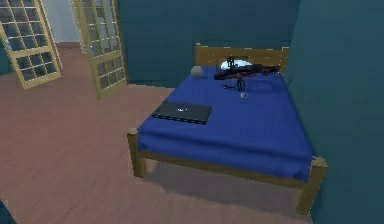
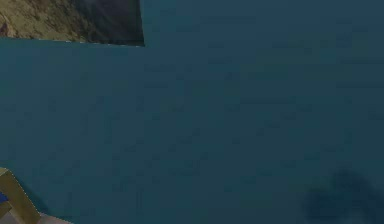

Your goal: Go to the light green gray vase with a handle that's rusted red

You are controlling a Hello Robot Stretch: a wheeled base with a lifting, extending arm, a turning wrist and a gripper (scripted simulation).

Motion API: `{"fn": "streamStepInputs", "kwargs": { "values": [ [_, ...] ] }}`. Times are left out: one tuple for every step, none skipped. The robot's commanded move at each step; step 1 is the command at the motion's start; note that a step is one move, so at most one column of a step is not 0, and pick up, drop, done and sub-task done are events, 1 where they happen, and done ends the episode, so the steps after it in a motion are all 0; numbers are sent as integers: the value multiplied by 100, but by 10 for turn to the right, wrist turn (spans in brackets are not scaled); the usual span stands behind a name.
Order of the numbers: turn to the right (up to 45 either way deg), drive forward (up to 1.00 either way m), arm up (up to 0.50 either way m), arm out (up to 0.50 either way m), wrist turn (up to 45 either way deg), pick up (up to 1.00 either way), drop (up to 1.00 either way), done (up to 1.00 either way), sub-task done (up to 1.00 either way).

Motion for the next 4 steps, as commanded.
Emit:
{"fn": "streamStepInputs", "kwargs": {
  "values": [
    [-30, 0, 0, 0, 0, 0, 0, 0, 0],
    [60, 0, 0, 0, 0, 0, 0, 0, 0],
    [0, 75, 0, 0, 0, 0, 0, 0, 0],
    [-420, 0, 0, 0, 0, 0, 0, 0, 0]
  ]
}}
